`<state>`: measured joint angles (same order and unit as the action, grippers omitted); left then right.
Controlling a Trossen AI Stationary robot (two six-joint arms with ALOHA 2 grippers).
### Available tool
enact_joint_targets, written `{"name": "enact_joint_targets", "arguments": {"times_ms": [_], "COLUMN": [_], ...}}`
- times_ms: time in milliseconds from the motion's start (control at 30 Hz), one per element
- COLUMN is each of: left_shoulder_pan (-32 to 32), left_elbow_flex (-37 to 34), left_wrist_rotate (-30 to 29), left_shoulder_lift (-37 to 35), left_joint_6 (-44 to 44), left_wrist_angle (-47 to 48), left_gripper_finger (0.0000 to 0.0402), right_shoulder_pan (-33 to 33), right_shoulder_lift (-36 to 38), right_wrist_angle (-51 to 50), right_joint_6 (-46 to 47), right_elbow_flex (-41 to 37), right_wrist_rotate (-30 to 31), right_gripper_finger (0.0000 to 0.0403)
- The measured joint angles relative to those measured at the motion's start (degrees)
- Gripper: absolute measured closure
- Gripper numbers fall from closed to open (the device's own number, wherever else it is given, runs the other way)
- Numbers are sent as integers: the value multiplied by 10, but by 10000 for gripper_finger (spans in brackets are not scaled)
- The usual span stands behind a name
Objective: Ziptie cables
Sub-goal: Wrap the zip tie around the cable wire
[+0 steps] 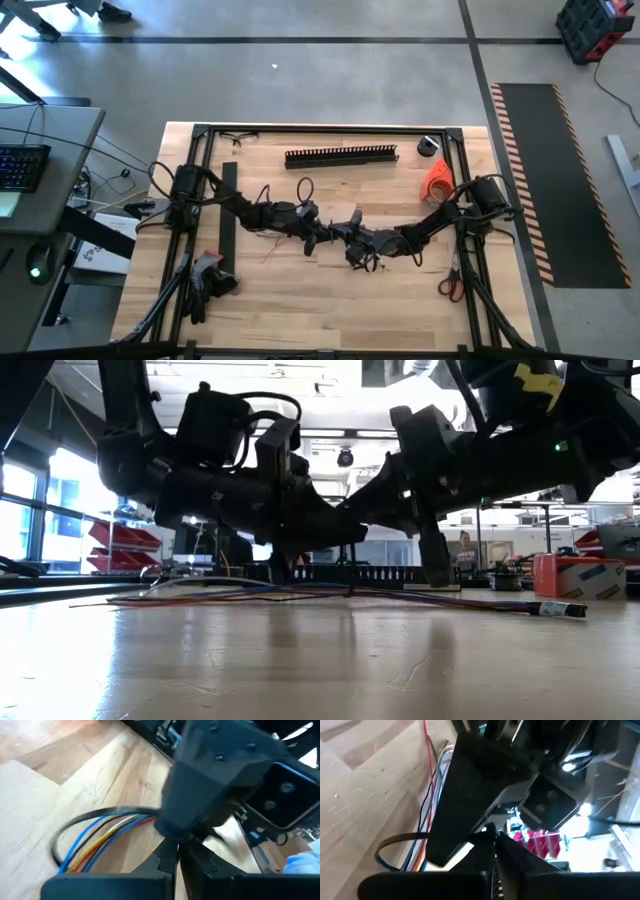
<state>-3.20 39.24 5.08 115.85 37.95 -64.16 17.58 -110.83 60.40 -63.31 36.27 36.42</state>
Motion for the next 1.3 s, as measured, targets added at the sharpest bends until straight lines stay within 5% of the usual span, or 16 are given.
{"name": "enact_joint_targets", "arguments": {"times_ms": [233,400,700,900,1033,1300], "left_shoulder_pan": [0,-9,-36,-58,-64,-49], "left_elbow_flex": [-1,-1,2,37,75,135], "left_wrist_rotate": [-8,-22,-104,-151,-167,-168], "left_shoulder_lift": [4,4,1,33,66,141], "left_joint_6": [-18,-41,-98,-159,-194,-218], "left_wrist_angle": [-9,-10,-18,-26,-27,-26], "left_gripper_finger": [402,402,402,402,402,402], "right_shoulder_pan": [-14,-14,2,5,6,46], "right_shoulder_lift": [0,19,118,217,284,278], "right_wrist_angle": [-50,-89,-303,-448,-546,-574], "right_joint_6": [75,138,355,594,741,848], "right_elbow_flex": [1,1,0,0,0,0], "right_wrist_rotate": [-16,-14,-8,-36,-111,-123], "right_gripper_finger": [385,306,169,168,182,207]}}
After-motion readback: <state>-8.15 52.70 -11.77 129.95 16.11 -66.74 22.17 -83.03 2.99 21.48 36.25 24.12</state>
